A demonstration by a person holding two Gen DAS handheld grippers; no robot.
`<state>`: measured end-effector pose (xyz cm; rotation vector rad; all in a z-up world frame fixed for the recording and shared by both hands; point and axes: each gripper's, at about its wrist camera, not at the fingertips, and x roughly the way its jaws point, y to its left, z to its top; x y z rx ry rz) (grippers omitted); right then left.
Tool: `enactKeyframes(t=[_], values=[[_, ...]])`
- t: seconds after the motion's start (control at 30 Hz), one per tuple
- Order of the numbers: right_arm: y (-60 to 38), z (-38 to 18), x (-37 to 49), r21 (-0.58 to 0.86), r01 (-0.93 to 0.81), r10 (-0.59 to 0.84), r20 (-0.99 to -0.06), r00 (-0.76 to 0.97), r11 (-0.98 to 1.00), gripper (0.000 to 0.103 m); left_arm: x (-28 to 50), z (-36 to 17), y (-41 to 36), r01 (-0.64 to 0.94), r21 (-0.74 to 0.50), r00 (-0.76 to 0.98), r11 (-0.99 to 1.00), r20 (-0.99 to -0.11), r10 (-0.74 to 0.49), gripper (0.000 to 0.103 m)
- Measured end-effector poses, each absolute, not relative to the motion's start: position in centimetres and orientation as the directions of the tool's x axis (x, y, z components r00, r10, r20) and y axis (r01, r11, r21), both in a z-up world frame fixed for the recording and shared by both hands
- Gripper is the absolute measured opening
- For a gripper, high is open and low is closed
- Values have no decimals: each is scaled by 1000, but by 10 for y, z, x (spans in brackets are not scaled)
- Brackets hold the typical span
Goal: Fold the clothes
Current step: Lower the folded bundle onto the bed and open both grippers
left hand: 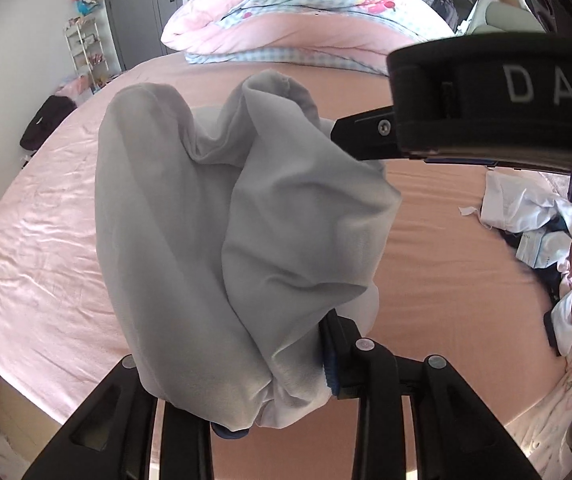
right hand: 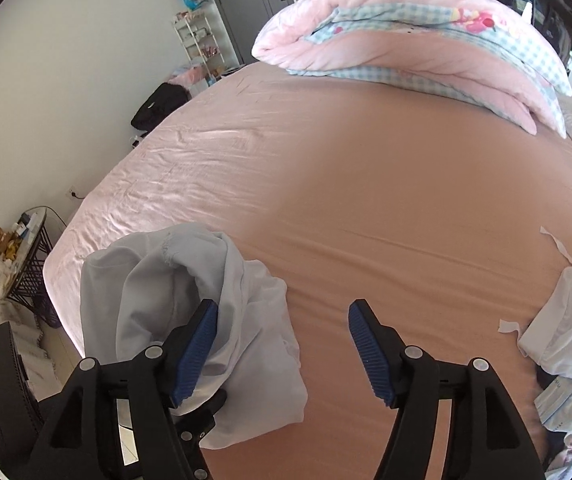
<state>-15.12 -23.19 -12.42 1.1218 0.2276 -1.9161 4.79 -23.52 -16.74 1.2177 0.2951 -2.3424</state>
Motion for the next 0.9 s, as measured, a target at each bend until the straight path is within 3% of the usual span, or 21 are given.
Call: enactKeyframes(t=[0.27, 0.57, 0.9], values=[[-206, -141, -165, 307, 721, -600, -778, -185, -621, 68, 61, -151, -214, 487, 71, -485, -871, -807, -337, 28], [-212, -195, -185, 511, 617, -661, -750, -20, -598, 69, 33, -151, -183, 505, 139, -446, -852, -803, -395, 28], [-239, -200, -168, 516, 659, -683, -730, 4, -548, 69, 36, -134, -221, 529, 380, -408, -758, -670, -620, 28]])
